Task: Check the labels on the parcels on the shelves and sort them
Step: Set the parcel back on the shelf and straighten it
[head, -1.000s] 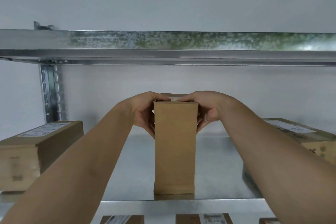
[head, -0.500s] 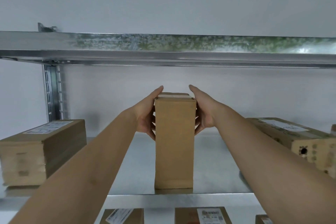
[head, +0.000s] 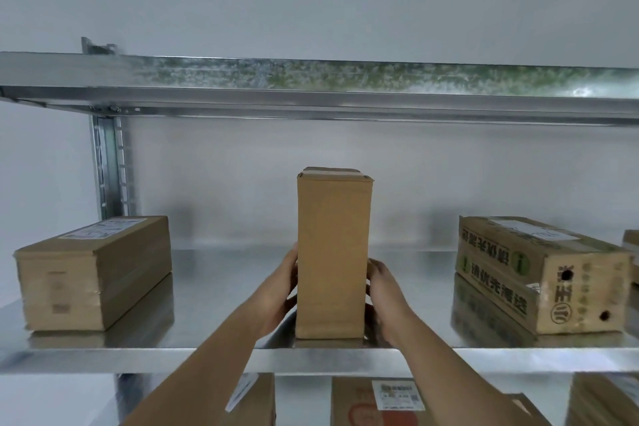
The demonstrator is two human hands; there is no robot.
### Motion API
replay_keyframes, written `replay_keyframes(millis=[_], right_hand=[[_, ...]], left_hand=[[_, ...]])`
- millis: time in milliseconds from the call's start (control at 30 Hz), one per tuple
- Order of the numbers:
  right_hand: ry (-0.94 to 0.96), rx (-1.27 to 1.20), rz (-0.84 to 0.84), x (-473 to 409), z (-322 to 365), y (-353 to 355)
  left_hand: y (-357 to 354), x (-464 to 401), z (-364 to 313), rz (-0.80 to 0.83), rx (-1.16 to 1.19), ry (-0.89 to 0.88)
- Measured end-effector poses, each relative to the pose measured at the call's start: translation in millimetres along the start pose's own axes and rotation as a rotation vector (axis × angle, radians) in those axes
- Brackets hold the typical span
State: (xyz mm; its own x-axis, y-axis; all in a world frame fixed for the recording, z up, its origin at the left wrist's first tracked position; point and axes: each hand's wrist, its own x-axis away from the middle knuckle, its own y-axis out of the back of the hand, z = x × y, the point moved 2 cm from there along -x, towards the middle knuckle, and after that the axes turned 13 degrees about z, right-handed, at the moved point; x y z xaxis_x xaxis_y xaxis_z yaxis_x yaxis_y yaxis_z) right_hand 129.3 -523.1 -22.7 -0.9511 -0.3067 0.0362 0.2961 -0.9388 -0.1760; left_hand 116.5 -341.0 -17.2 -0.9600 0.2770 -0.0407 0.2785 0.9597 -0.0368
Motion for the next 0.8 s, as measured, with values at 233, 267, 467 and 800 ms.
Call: replay_keyframes(millis=[233, 267, 467, 800], right_hand=[[0.113, 0.315, -0.012, 6, 29, -9], [0.105, 0.393, -0.01, 7, 39, -9], [0.04, 0.543, 0.055, 23, 93, -2], [-0.173, 0.599, 0.137, 22, 117, 13]], left_hand=[[-10, 2, -24, -0.051, -0.079, 0.022], [-9, 4, -34, -0.036, -0.097, 0.045], [-14, 6, -87, 0.045, -0.216, 0.09], [-11, -1, -102, 0.09, -0.216, 0.358]])
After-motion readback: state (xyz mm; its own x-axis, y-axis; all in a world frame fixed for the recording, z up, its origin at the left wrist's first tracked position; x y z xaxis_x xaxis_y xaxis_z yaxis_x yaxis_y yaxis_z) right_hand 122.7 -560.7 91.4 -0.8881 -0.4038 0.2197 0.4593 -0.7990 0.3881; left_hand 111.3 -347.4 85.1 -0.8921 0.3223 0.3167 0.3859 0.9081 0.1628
